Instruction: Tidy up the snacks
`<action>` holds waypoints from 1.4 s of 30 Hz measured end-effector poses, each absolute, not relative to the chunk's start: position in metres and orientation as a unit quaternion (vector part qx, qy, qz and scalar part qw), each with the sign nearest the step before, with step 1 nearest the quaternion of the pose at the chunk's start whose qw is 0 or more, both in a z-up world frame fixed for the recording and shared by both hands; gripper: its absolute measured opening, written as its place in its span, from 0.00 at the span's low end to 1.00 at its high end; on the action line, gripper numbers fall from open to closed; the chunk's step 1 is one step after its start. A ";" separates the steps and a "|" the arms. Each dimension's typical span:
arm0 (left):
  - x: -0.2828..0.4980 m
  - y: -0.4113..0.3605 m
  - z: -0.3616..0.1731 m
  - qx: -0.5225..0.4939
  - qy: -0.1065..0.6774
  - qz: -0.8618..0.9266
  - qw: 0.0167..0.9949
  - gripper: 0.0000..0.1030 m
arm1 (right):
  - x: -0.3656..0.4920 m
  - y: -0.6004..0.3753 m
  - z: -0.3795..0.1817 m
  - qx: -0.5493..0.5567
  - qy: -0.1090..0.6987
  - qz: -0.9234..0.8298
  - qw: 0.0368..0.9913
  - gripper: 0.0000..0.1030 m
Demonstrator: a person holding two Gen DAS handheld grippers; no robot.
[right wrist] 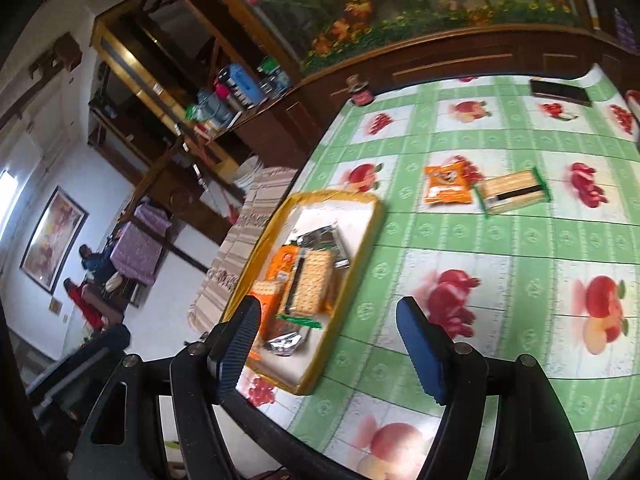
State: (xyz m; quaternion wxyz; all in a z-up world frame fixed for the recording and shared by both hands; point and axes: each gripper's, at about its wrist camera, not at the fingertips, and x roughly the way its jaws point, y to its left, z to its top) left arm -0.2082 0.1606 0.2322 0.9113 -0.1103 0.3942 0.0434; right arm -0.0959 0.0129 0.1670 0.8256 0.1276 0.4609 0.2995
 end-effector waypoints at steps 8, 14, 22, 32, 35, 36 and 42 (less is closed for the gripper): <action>-0.209 0.151 0.242 -0.088 0.372 0.050 0.923 0.64 | -0.088 -0.003 0.160 0.140 0.463 0.278 0.830 0.71; -0.210 0.157 0.239 -0.087 0.378 0.072 0.919 0.64 | -0.083 0.010 0.149 0.128 0.486 0.284 0.816 0.71; -0.222 0.181 0.234 -0.113 0.371 0.099 0.916 0.64 | -0.077 0.029 0.126 0.126 0.514 0.287 0.798 0.71; -0.226 0.184 0.220 -0.099 0.392 0.128 0.906 0.64 | -0.100 0.056 0.123 0.090 0.520 0.322 0.786 0.71; -0.221 0.174 0.216 -0.081 0.398 0.125 0.905 0.65 | -0.104 0.040 0.122 0.091 0.516 0.310 0.793 0.71; -0.219 0.169 0.215 -0.074 0.399 0.125 0.905 0.65 | -0.104 0.034 0.122 0.091 0.515 0.304 0.796 0.71; -0.203 0.137 0.209 -0.012 0.398 0.127 0.908 0.65 | -0.101 -0.004 0.117 0.098 0.521 0.263 0.806 0.71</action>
